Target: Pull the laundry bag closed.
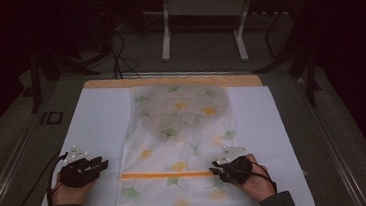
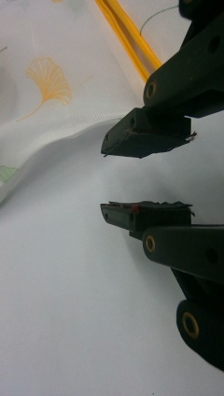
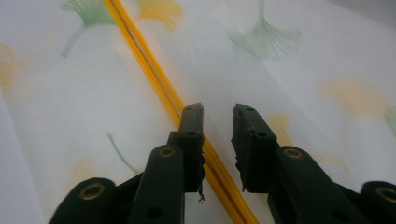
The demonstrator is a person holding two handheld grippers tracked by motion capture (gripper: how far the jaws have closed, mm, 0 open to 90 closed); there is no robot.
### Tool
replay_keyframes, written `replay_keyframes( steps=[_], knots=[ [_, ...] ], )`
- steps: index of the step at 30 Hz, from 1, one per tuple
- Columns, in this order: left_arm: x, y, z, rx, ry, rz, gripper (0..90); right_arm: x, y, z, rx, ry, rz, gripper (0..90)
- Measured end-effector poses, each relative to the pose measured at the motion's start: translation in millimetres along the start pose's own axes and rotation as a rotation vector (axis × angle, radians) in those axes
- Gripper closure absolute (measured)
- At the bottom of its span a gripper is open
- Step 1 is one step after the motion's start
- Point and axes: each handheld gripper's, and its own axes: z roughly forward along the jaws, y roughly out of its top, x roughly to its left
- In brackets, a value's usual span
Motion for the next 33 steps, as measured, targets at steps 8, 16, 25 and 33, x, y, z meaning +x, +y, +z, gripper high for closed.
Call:
replay_keyframes(
  steps=[8, 16, 25, 33],
  knots=[
    [2.3, 0.6, -0.5, 0.013, -0.015, 0.004, 65.0, 11.7, 30.9, 19.6, 0.030, 0.065, -0.082, 73.2],
    [2.1, 1.5, 0.9, 0.034, -0.032, 0.019, 63.4, 19.0, 52.1, 32.8, 0.025, 0.100, -0.126, 74.6],
    [2.8, 2.2, 0.1, 0.028, -0.037, 0.019, 62.5, 31.2, 82.6, 56.2, 0.041, 0.141, -0.182, 74.5],
    [3.1, 2.6, -0.9, 0.022, -0.034, 0.019, 62.6, 45.2, 110.4, 74.3, 0.044, 0.174, -0.239, 77.3]
  ],
)
